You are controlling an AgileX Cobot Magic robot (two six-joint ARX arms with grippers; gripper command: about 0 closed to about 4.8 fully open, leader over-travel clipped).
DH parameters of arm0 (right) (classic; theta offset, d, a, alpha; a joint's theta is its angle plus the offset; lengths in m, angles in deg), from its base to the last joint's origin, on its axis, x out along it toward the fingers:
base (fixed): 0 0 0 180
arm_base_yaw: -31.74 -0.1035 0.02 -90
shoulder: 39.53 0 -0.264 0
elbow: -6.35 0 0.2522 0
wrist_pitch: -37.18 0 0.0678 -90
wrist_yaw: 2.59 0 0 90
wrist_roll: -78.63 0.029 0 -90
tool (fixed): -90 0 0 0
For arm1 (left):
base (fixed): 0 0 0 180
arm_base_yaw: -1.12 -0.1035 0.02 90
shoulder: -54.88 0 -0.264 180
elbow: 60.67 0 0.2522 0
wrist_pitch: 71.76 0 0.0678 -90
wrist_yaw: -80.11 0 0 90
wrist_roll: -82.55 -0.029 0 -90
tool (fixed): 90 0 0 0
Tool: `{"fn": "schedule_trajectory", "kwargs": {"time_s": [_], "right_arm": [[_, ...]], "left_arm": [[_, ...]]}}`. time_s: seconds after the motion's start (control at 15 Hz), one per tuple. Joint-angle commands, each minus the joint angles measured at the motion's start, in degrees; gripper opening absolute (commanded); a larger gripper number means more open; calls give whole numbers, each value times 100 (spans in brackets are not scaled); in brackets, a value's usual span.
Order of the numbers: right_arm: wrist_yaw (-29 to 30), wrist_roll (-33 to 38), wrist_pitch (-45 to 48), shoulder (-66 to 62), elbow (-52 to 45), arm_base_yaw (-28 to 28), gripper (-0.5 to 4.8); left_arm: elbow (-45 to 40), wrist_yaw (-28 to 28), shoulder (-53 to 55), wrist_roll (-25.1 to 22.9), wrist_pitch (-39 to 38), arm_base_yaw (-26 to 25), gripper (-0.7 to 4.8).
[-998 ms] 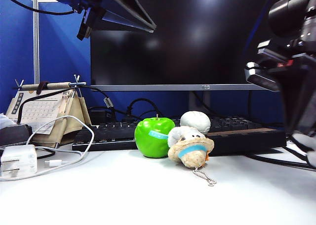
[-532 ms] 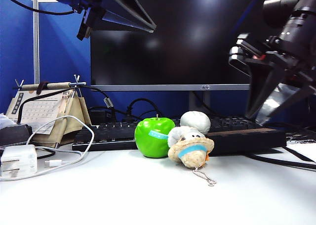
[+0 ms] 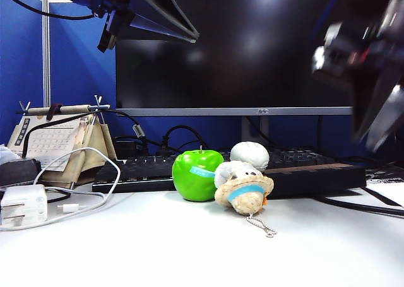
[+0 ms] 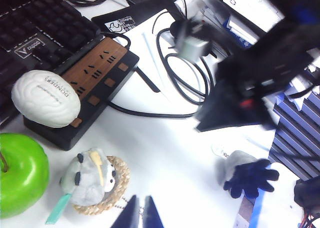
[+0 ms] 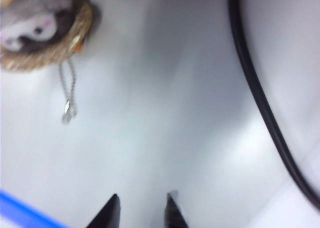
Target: Place the tilting octopus upright.
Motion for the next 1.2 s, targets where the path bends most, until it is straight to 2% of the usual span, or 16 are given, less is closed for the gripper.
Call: {"fn": "schedule_trajectory", "kwargs": {"time_s": [0.07,0.2,0.47,0.53,0.6,0.73,0.86,0.93,1.0,1.06,1.2], "right_arm": [[-20,28,-1567,638,304,-9,117],[-258,129,-2114,951,302,-9,118],[-289,935,-2127,1644,199,-55,118],[-120,1005,-2129,1670,195,-59,131],[291,1165,-2127,1681,164,-74,175],[278,1257,-2129,1683,-63,-120,176],[186,1248,-2129,1694,-404,-127,177],[-20,1246,-2127,1692,-616,-127,177],[-151,1248,-2127,1694,-708,-127,177],[-195,1248,-2127,1692,-756,-127,177],[-256,1252,-2124,1692,-820,-127,177]], "left_arm": [[13,-11,-17,-22,31,-2,26],[13,-11,-17,-22,28,-2,26],[13,-22,-17,-22,26,-2,26],[13,-22,-17,-22,26,-2,26],[13,-22,-17,-22,24,-2,26],[13,-70,-17,52,-66,-2,26],[13,-599,-17,289,-367,-2,26],[13,-1051,-17,282,-605,52,26],[13,-1235,-17,284,-800,184,26],[13,-1325,-17,286,-909,280,26],[13,-1276,-15,280,-1016,876,26]]}}
